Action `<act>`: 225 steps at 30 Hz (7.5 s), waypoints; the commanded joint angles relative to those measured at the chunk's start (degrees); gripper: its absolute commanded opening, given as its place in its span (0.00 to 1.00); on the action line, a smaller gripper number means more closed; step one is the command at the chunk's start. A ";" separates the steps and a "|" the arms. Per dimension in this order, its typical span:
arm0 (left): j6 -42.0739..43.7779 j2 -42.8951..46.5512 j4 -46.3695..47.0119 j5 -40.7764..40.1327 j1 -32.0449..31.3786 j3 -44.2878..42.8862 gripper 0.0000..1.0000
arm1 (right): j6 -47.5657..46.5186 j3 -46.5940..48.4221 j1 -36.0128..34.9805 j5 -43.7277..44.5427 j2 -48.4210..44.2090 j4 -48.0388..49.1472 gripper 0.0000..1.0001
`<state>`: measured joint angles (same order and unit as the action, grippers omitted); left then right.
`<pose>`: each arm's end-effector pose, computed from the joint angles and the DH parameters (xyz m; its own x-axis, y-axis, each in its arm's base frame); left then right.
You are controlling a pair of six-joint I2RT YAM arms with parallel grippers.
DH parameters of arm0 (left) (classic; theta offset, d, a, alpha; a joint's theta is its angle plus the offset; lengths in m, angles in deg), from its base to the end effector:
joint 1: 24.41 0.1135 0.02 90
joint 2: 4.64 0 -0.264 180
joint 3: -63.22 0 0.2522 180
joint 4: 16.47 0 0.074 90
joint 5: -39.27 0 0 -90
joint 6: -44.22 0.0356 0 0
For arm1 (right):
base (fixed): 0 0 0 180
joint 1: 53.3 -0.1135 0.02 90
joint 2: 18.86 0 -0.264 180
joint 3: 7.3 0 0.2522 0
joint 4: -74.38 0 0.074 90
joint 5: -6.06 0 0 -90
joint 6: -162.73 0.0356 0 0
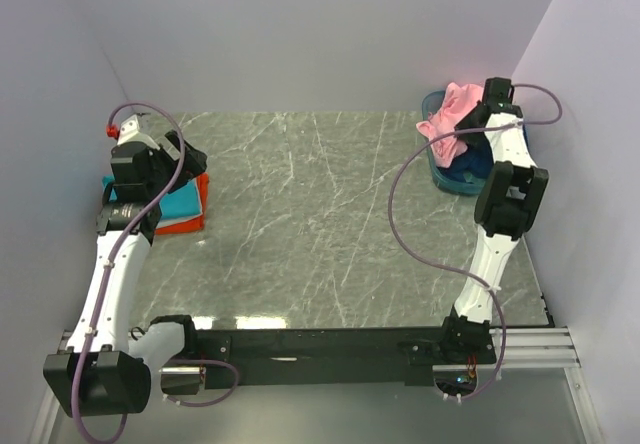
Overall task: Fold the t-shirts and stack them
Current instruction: Grab the tshirt from the pile, then move the tshirt to the center of the board, then flatten the tshirt out
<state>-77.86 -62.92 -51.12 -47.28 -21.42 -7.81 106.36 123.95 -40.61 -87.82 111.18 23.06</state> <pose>0.2286 0.0098 0.3529 -0.3176 -0.5475 -0.7742 -0.1947 0.8368 -0.5118 0.5002 -0.1102 0.2369 -0.5253 0.6847 -0.5052 0.5618 0.7250 0.3984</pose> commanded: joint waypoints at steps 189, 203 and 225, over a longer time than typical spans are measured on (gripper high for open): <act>-8.88 -2.62 -4.87 -3.27 -15.64 5.68 0.00 | -5.06 -66.17 -34.75 -1.57 -35.91 8.65 0.17; -4.49 -14.04 -0.47 -9.85 -15.29 -7.13 0.00 | -9.01 -40.88 -34.14 6.51 -44.43 -9.54 0.00; 6.23 6.15 4.80 -14.17 -13.00 -33.51 0.01 | -20.00 -20.89 -33.87 19.08 -70.88 3.54 0.00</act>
<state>-74.69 -59.66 -49.94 -59.81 -34.50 -39.83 89.29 104.72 -74.64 -71.78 43.36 18.51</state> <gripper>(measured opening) 0.014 0.007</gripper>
